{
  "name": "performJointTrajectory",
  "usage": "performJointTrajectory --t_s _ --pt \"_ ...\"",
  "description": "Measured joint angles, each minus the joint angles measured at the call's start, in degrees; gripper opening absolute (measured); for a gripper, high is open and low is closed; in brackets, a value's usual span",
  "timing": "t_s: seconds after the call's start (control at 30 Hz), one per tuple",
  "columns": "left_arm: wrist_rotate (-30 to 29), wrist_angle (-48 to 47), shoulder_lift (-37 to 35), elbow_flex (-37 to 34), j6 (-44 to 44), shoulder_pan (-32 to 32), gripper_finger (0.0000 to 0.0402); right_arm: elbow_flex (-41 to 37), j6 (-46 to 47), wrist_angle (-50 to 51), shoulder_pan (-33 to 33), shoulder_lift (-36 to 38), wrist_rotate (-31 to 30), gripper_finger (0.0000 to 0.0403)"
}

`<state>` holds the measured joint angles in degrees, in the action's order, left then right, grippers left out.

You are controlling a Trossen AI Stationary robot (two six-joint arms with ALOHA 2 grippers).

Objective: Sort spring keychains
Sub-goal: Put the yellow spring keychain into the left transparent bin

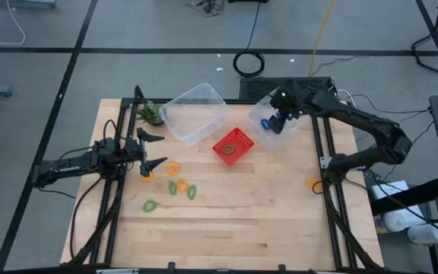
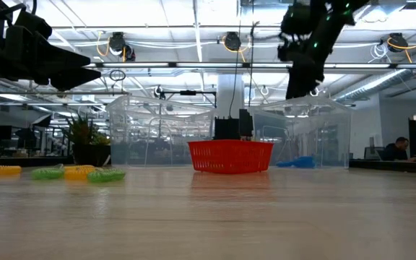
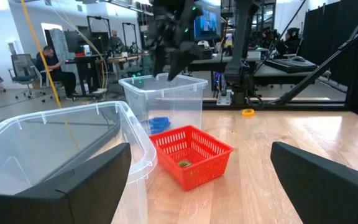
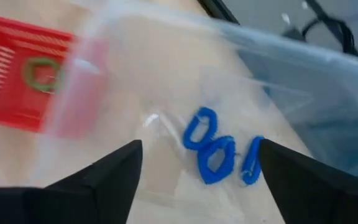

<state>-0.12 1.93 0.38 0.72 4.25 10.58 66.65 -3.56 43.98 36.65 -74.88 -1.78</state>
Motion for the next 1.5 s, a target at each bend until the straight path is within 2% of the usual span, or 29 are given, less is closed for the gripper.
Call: performJointTrajectory --t_s 0.23,0.47,0.7,0.87,1.0,1.23,1.37,1.5 --pt "0.0 -0.01 -0.01 0.0 0.0 0.01 0.0395 0.03 0.59 1.43 -10.08 7.66 -0.06 0.0319" --pt "0.0 0.01 0.0 0.01 0.0 -0.01 0.0395 0.05 3.81 5.03 -24.31 11.64 0.04 0.0318" --pt "0.01 0.0 0.0 0.01 0.0 0.01 0.0395 0.05 15.8 9.14 -39.38 11.03 -2.33 0.0318" --pt "0.0 0.02 -0.01 -0.01 0.0 -0.01 0.0395 0.05 25.27 9.53 -47.07 9.24 -3.0 0.0318" --pt "0.0 0.03 -0.02 0.01 0.0 0.01 0.0395 0.05 31.25 11.65 -51.51 7.14 -3.0 0.0318" --pt "0.0 0.01 -0.01 0.0 0.0 0.0 0.0395 0.05 40.12 21.06 -56.34 3.81 -2.41 0.0318" --pt "0.0 -0.01 0.0 0.0 0.0 -0.01 0.0395 -0.18 42.15 26.48 -57.44 1.65 0.31 0.0318" --pt "0.0 0.01 -0.01 0.01 0.0 0.01 0.0395 -3.11 42.18 27.14 -58.16 0.91 2.33 0.0318"
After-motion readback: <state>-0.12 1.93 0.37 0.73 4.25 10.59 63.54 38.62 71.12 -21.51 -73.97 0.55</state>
